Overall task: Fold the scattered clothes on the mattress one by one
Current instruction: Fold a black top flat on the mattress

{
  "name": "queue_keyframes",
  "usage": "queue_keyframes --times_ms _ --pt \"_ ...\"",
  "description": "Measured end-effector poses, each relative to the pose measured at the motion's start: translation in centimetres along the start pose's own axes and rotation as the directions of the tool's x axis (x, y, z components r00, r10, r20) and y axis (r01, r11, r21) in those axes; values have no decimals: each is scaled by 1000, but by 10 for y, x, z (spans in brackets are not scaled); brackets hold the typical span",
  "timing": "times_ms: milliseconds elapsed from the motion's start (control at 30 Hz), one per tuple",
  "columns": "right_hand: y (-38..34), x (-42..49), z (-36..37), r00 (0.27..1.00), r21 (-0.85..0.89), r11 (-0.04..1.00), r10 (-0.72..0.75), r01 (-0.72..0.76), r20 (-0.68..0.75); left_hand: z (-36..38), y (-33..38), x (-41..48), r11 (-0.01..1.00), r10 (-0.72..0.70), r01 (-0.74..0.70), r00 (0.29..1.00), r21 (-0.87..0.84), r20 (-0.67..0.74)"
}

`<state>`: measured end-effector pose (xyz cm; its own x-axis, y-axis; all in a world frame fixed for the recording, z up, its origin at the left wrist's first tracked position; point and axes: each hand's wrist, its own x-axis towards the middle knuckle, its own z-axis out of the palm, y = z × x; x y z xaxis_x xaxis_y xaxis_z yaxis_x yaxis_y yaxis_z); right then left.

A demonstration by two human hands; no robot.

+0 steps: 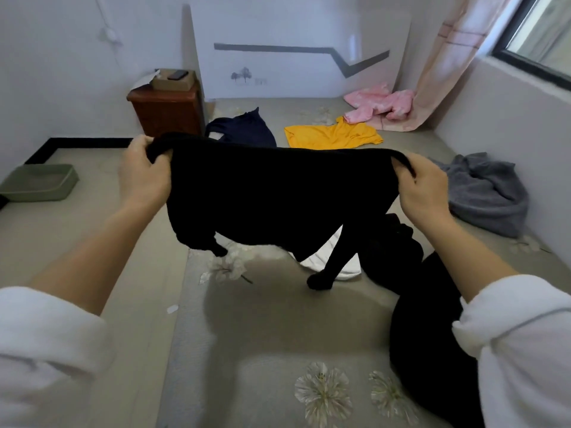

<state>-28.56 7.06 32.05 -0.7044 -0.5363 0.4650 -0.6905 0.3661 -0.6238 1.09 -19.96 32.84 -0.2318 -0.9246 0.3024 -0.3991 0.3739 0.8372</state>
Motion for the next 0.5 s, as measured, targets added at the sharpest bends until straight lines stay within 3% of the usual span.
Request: queue_keyframes --times_ms 100,200,367,500 --pt "6 -20 -5 998 22 1000 15 -14 -67 -15 -9 -41 977 187 -183 982 107 -25" --pt "18 -55 -9 1000 -27 999 18 -19 -5 -22 -48 -77 930 270 -286 958 230 98" --pt "57 -139 12 965 -114 992 89 -63 245 -20 -132 -145 900 161 -294 910 320 383" --pt "98 -211 45 849 -286 943 290 -173 441 -6 -199 -206 871 -49 -236 831 431 554"
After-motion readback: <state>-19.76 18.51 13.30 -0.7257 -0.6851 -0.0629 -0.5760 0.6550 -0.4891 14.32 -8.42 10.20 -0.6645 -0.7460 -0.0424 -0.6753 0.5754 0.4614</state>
